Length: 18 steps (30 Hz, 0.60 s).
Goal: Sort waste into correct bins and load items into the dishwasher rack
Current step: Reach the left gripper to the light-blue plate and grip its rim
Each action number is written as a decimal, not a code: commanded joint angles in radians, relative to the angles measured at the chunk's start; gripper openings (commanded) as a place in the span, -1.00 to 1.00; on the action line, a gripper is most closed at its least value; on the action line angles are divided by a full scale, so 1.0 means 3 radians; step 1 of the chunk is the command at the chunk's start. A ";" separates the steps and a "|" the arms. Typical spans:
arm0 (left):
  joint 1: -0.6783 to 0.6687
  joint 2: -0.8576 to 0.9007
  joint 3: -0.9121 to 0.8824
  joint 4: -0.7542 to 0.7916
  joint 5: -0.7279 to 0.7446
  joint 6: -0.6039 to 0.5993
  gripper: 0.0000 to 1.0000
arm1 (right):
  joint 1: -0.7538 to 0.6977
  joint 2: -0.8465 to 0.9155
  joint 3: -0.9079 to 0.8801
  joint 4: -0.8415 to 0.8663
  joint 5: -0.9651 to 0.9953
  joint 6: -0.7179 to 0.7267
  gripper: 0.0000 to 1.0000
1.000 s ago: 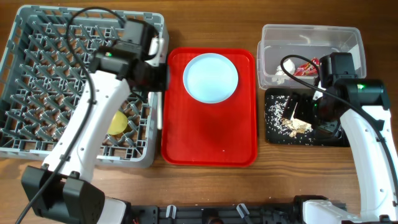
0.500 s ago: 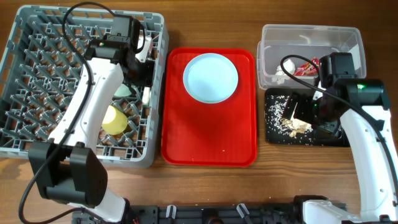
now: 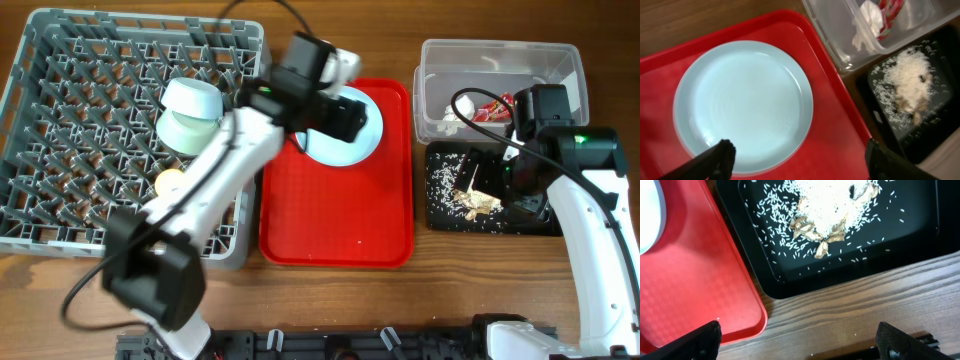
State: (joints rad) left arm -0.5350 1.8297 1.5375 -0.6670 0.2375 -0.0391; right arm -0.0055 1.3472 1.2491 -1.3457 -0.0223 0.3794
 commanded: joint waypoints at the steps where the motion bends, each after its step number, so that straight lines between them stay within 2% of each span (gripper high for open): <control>1: -0.0326 0.0434 0.0031 0.0186 -0.0647 0.0005 0.60 | -0.0009 -0.0053 0.0074 0.0005 -0.0014 -0.0042 0.99; 3: -0.0533 0.0758 0.0031 0.0310 -0.0979 0.0009 0.58 | -0.0009 -0.0053 0.0074 0.0005 -0.0014 -0.0041 0.99; 5: -0.0642 0.0960 0.0031 0.0318 -0.1062 0.0018 0.56 | -0.0009 -0.0053 0.0074 0.0006 -0.0013 -0.0042 0.99; 8: -0.0706 0.1136 0.0025 0.0266 -0.1061 0.0017 0.34 | -0.0009 -0.0053 0.0074 0.0006 -0.0013 -0.0042 1.00; 9: -0.0721 0.1169 0.0024 0.0224 -0.1061 0.0017 0.05 | -0.0009 -0.0053 0.0074 0.0006 -0.0013 -0.0042 0.99; 10: -0.0732 0.1176 0.0024 0.0188 -0.1061 0.0017 -0.10 | -0.0009 -0.0053 0.0074 0.0008 -0.0013 -0.0042 0.99; 13: -0.0755 0.1183 0.0024 0.0050 -0.1061 0.0017 -0.86 | -0.0009 -0.0053 0.0074 0.0008 -0.0013 -0.0043 1.00; 14: -0.0765 0.1183 0.0024 0.0024 -0.1061 0.0017 -0.92 | -0.0009 -0.0053 0.0074 0.0006 -0.0013 -0.0042 0.99; 18: -0.0810 0.1130 0.0025 0.0010 -0.1059 0.0015 -0.92 | -0.0009 -0.0053 0.0074 0.0003 -0.0013 -0.0045 0.99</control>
State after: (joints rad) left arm -0.7635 2.1605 1.5551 -0.6510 -0.1062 -0.0280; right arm -0.0055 1.3468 1.2491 -1.3457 -0.0223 0.3794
